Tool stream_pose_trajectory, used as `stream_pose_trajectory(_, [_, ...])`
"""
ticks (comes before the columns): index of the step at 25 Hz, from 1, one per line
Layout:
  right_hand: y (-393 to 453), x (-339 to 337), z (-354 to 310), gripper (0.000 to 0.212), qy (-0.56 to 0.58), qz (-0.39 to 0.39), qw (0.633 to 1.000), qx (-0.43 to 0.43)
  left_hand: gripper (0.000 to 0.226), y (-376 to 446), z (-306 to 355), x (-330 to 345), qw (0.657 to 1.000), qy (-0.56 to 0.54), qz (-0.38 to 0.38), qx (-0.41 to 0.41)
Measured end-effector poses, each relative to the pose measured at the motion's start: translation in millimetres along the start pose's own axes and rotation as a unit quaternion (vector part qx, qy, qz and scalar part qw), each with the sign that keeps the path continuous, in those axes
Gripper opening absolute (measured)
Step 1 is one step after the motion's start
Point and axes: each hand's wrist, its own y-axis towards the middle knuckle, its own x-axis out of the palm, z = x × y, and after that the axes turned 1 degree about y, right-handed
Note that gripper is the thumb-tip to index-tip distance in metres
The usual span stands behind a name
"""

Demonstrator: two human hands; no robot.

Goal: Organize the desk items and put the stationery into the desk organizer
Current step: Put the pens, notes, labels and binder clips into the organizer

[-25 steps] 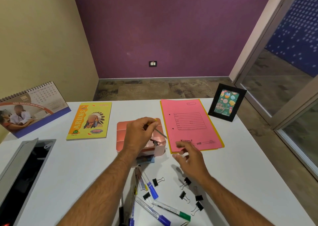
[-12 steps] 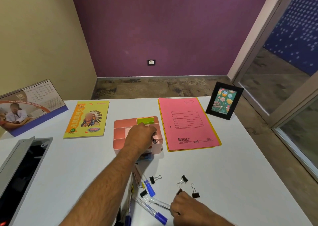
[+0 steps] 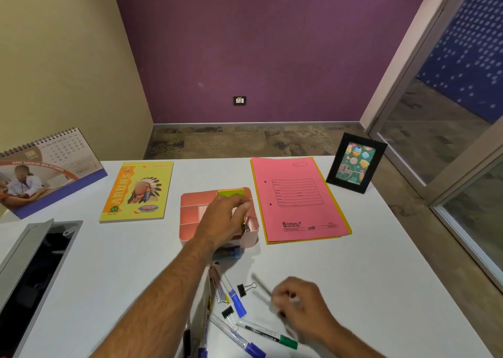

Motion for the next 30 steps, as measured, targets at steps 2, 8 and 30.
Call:
stream_pose_trajectory(2, [18.9,-4.6,-18.3,0.019,0.171,0.087,0.975,0.112,0.023,-4.0,13.1,-2.9,0.993,-0.120,0.011,0.001])
stream_pose_trajectory(8, [67.9,-10.6,-62.9,0.009,0.412,0.150,0.882,0.173,0.019,-11.4,31.3,-1.0,0.962,-0.258,-0.093,-0.013])
stream_pose_trajectory(30, [11.5,-10.5,5.1,0.012,0.132,0.043,0.953,0.269,0.016,30.5,28.7,-31.6,0.955,0.279,-0.074,0.064])
